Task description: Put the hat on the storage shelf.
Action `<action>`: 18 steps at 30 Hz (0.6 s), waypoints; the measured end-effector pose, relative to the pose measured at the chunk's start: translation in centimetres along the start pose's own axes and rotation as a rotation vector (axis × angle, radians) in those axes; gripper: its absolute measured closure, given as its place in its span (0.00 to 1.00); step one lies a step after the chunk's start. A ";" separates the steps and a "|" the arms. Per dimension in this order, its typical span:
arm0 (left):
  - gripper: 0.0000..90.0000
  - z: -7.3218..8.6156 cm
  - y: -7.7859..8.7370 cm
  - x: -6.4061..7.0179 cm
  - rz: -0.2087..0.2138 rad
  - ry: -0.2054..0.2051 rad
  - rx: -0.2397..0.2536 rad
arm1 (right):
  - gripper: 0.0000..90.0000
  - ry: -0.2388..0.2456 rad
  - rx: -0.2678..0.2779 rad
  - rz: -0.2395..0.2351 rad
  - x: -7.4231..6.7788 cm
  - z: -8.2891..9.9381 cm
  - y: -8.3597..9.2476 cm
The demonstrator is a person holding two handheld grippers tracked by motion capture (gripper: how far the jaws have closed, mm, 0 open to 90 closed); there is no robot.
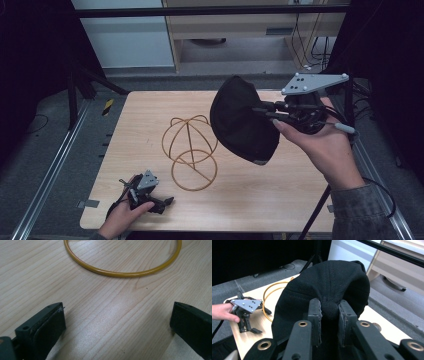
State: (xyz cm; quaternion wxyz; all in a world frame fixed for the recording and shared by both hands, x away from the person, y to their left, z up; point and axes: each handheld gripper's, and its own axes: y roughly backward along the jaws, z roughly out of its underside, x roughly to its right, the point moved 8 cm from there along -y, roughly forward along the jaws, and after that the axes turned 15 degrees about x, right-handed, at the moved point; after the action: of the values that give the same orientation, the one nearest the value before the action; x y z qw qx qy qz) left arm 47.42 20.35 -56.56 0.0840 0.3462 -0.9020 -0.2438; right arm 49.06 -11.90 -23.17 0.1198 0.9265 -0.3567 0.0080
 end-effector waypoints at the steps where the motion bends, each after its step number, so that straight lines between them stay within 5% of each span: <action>1: 0.00 0.0 0.0 0.0 0.000 0.000 0.000 | 0.84 0.002 0.001 -0.002 -0.1 -0.1 -0.1; 18: 0.00 0.0 0.0 0.0 0.000 -0.001 -0.001 | 0.84 0.027 0.049 -0.074 -3.7 -2.1 -1.9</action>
State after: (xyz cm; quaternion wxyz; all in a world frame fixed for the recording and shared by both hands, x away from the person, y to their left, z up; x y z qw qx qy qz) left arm 47.43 20.37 -56.56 0.0837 0.3462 -0.9019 -0.2444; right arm 47.72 -7.68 -21.88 0.1021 0.9415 -0.3201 0.0250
